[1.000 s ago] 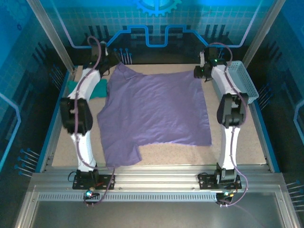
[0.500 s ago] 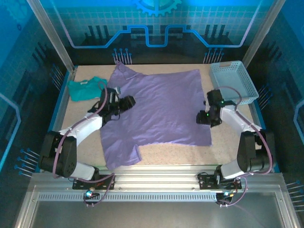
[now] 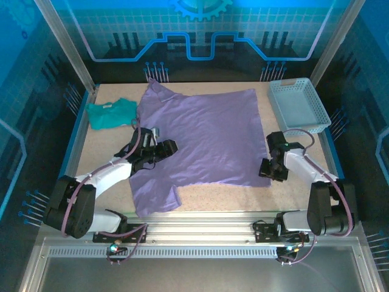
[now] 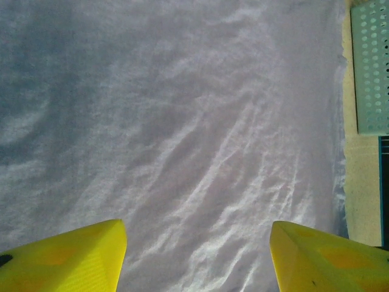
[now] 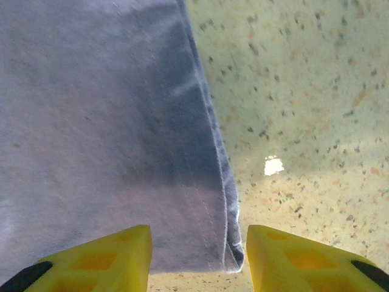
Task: Fold the inside-out t-shirt
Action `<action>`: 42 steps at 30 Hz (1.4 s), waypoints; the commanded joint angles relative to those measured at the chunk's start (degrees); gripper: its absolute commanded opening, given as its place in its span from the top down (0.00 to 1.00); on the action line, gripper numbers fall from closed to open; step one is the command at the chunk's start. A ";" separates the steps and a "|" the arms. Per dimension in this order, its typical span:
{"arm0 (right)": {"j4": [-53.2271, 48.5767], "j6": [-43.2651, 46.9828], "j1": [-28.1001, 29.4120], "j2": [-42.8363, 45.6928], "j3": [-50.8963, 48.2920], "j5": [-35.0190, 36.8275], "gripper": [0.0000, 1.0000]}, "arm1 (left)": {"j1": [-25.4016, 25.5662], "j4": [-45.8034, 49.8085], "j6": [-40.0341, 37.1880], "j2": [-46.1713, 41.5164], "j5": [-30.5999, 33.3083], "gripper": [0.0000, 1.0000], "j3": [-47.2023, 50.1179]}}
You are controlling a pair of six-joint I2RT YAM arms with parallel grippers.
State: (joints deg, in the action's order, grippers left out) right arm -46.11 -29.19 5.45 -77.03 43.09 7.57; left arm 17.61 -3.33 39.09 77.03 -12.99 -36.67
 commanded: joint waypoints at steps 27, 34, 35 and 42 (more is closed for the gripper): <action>0.91 1.78 -4.54 -8.32 4.71 1.08 0.94 | 0.81 12.91 -3.60 -3.25 -0.89 0.32 -0.14; 1.99 4.70 -7.40 -5.43 4.80 -1.57 0.97 | 3.83 27.40 -0.70 -11.54 5.43 0.33 4.60; 2.31 4.96 -7.64 -5.01 4.64 -2.28 0.97 | 4.57 29.24 0.59 -13.00 6.48 0.33 5.22; 4.71 5.02 -7.30 -1.89 3.06 -7.15 0.97 | 8.30 45.36 14.70 -29.37 13.20 0.34 10.51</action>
State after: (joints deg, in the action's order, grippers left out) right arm -42.35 -25.06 -1.54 -80.49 47.11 3.42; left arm 25.54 31.00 45.76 52.77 -4.08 -28.08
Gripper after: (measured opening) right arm 0.047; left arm 0.666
